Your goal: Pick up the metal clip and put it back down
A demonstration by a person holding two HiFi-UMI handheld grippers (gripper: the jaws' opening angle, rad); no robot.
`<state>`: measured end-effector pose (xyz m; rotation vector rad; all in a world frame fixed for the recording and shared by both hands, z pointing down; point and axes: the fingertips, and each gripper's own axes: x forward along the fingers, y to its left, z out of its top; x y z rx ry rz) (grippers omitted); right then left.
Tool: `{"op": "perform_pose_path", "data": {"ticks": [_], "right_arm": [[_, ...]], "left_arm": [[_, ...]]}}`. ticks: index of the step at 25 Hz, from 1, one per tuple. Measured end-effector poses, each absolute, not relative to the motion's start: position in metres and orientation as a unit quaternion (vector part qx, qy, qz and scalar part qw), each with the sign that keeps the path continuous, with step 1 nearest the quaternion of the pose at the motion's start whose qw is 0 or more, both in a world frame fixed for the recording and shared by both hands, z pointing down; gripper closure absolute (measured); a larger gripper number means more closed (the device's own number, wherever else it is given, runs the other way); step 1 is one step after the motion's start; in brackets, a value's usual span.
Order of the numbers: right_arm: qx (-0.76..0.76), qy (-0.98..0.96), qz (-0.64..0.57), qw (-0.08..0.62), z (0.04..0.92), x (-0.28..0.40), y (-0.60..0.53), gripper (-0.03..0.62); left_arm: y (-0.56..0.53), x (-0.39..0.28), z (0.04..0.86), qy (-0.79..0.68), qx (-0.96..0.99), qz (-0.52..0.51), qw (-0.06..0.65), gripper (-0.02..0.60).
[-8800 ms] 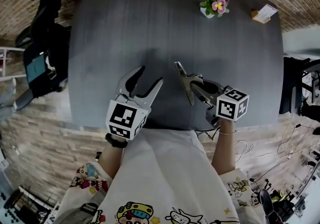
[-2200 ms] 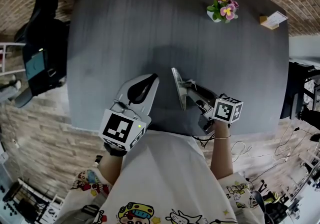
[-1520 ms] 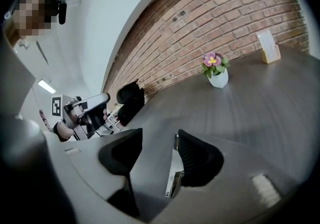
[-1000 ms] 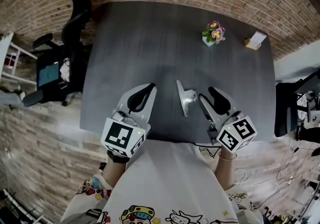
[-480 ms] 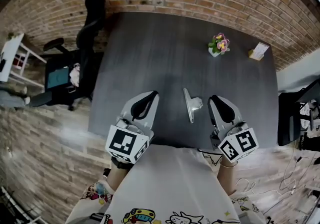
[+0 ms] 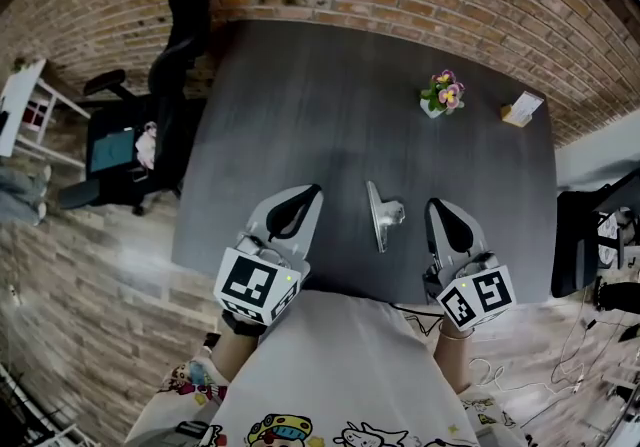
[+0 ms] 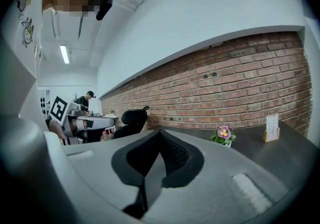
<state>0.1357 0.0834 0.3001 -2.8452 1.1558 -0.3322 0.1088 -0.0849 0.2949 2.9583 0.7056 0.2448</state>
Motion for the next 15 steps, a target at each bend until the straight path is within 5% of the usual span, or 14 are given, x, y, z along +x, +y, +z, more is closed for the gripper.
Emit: {"op": "perform_pose_path", "data": {"ticks": [15], "right_arm": [[-0.93,0.348,-0.113,0.032,0.305,0.141,0.09,0.594]], "left_arm": [[-0.09,0.108,0.31,0.231,0.967,0.094,0.051,0.58]]}}
